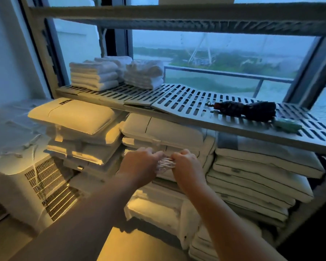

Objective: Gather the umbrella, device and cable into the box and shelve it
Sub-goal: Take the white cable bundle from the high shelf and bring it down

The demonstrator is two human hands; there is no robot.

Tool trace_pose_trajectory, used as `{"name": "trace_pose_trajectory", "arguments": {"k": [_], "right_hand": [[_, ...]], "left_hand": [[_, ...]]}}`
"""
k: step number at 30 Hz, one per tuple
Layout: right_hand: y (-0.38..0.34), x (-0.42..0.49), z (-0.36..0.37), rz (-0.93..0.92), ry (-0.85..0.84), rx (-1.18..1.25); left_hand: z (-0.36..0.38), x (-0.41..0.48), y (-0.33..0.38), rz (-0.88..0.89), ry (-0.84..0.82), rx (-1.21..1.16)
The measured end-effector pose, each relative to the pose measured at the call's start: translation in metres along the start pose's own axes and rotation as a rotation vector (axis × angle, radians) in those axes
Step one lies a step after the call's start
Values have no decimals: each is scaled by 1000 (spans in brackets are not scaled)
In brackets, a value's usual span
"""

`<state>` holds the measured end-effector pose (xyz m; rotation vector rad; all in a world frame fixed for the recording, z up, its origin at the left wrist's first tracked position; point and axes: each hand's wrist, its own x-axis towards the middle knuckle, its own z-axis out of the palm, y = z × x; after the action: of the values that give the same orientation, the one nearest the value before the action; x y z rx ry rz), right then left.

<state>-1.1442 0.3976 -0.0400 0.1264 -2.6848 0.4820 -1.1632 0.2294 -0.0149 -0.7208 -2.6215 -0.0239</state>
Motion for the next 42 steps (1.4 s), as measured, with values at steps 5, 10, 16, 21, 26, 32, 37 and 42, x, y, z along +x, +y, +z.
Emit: {"name": "trace_pose_trajectory", "arguments": {"k": [5, 10, 16, 21, 26, 32, 37, 42], "right_hand": [[44, -4, -24, 86, 45, -49], [97, -11, -57, 136, 90, -64], [173, -5, -105, 163, 140, -98], [234, 8, -152, 195, 227, -120], [283, 16, -190, 163, 255, -140], [325, 30, -212, 205, 267, -140], [345, 48, -215, 259, 272, -169], [353, 76, -209, 265, 263, -203]], "left_hand": [[9, 35, 40, 108, 39, -16], [12, 74, 92, 199, 84, -27], [9, 127, 164, 227, 126, -44], [-5, 179, 226, 224, 174, -12], [-13, 221, 271, 248, 225, 8], [-9, 263, 303, 291, 228, -37], [4, 296, 310, 322, 252, -45], [18, 330, 297, 372, 232, -51]]}}
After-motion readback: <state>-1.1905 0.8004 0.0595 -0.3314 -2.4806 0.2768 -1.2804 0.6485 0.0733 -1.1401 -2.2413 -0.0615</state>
